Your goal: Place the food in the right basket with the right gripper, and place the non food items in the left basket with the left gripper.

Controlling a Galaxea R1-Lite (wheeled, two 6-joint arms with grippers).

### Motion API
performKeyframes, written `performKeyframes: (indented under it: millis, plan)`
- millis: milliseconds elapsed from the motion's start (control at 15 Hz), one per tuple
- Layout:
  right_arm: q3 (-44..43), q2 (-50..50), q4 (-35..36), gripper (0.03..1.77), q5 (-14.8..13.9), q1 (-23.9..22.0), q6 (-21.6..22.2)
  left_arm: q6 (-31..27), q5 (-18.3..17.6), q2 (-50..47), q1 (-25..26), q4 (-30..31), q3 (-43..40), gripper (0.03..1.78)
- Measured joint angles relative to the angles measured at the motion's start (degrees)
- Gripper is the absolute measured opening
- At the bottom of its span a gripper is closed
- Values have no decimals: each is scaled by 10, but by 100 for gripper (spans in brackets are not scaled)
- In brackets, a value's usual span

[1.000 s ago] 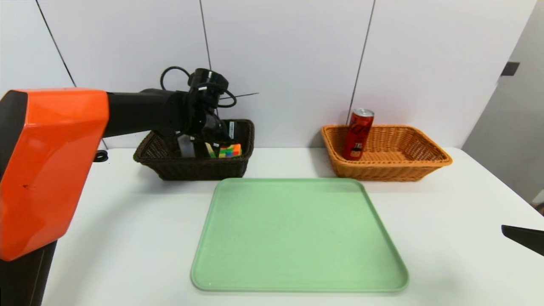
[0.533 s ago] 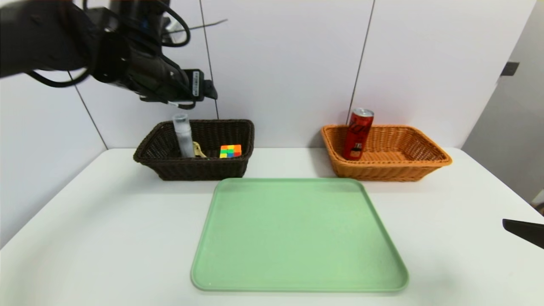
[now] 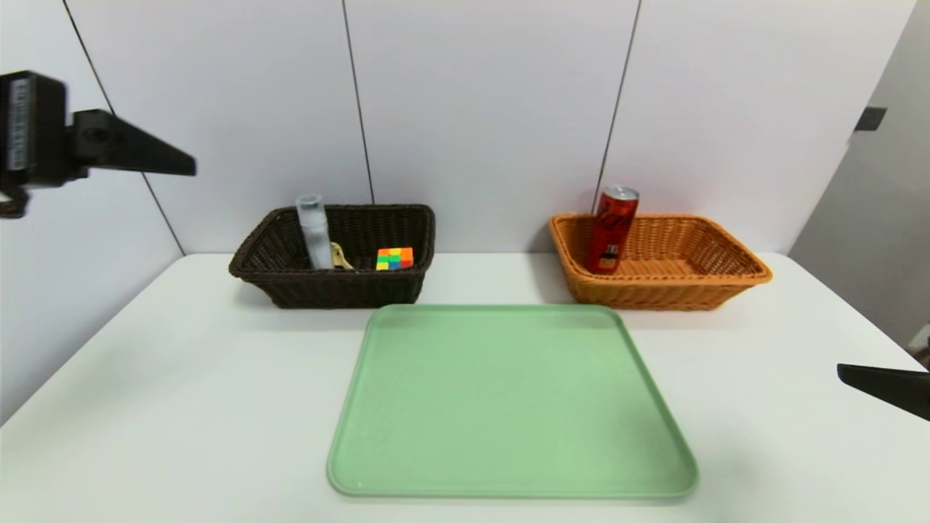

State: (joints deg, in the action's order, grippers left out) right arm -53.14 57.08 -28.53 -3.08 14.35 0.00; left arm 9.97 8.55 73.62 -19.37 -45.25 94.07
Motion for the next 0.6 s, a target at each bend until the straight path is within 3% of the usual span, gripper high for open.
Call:
performKeyframes:
  millis: [200, 400, 600]
  plan:
    - [-33, 13, -66, 170, 27, 3, 2, 10, 23, -127, 31, -10, -105, 169]
    - [-32, -5, -75, 170, 28, -9, 2, 14, 30, -232, 92, -26, -164, 169]
    - [-20, -53, -75, 170, 26, -53, 0, 16, 33, -313, 112, -54, -203, 169]
